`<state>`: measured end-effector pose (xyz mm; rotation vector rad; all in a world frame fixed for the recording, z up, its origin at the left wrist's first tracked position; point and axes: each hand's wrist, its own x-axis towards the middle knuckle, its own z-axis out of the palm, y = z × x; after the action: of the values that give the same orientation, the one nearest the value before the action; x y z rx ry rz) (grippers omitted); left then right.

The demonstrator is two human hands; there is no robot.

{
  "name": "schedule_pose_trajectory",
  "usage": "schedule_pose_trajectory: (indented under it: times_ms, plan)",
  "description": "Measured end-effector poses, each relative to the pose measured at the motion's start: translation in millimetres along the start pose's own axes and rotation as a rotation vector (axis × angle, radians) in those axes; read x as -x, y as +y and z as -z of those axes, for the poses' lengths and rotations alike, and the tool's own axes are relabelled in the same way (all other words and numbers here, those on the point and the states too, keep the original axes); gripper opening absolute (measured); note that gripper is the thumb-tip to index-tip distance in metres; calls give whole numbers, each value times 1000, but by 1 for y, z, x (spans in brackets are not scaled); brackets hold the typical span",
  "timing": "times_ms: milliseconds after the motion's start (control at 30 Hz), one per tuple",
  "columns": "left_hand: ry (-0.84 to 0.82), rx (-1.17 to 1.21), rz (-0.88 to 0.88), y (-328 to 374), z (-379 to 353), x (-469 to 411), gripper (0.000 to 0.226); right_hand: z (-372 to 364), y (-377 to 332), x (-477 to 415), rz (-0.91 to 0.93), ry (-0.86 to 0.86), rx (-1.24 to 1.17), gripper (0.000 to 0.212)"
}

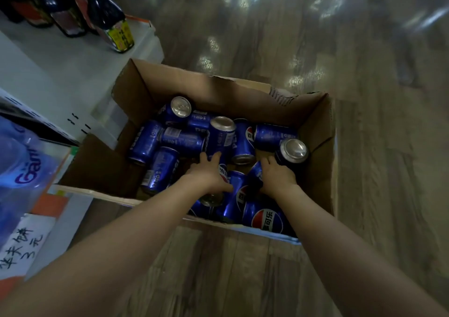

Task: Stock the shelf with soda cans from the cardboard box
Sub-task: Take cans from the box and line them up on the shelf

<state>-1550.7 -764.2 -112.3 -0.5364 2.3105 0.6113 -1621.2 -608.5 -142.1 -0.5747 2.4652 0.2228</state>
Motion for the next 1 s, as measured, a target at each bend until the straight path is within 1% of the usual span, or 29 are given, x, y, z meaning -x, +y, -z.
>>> schedule_pose_trajectory:
  times_ms: [133, 233, 400, 533, 600, 700, 767, 900, 1000]
  plan:
    - [16, 50, 7, -1, -1, -2, 102, -3, -2, -1, -14, 46, 49, 63]
    - [15, 88, 27, -3, -2, -5, 102, -4, -2, 1, -17, 83, 36, 59]
    - [-19, 98, 95, -2, -1, -7, 102, -2, 2, 6, 7, 41, -29, 67]
    - [2, 133, 122, -6, 2, -7, 107, 9, 3, 11, 35, 35, -44, 75]
    - [13, 102, 107, -12, 7, -4, 102, 16, 1, 14, 53, 38, -35, 82]
    - [30, 58, 71, -24, 14, 5, 86, 30, -2, 20, 108, 49, 40, 88]
    - [52, 17, 49, -29, 19, 14, 81, 40, -5, 26, 145, 75, 69, 91]
    - [80, -23, -22, -33, 34, 33, 83, 63, -12, 38, 179, 144, 98, 96]
    - [98, -11, -69, -37, 51, 51, 89, 86, -16, 47, 207, 181, 98, 93]
